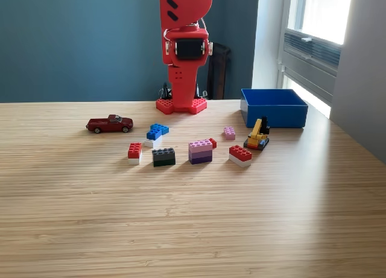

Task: Grasp a lego block and put it in the bin.

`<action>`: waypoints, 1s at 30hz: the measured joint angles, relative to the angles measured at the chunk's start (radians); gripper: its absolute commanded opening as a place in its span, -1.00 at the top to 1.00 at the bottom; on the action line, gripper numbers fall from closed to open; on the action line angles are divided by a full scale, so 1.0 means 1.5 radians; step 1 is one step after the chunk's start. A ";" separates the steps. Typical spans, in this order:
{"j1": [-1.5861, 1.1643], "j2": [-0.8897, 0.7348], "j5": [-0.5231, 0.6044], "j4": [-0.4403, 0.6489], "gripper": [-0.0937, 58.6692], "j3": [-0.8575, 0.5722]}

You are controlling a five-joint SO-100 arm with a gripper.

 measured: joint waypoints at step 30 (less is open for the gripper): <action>-0.202 0.000 -0.109 0.000 0.80 0.022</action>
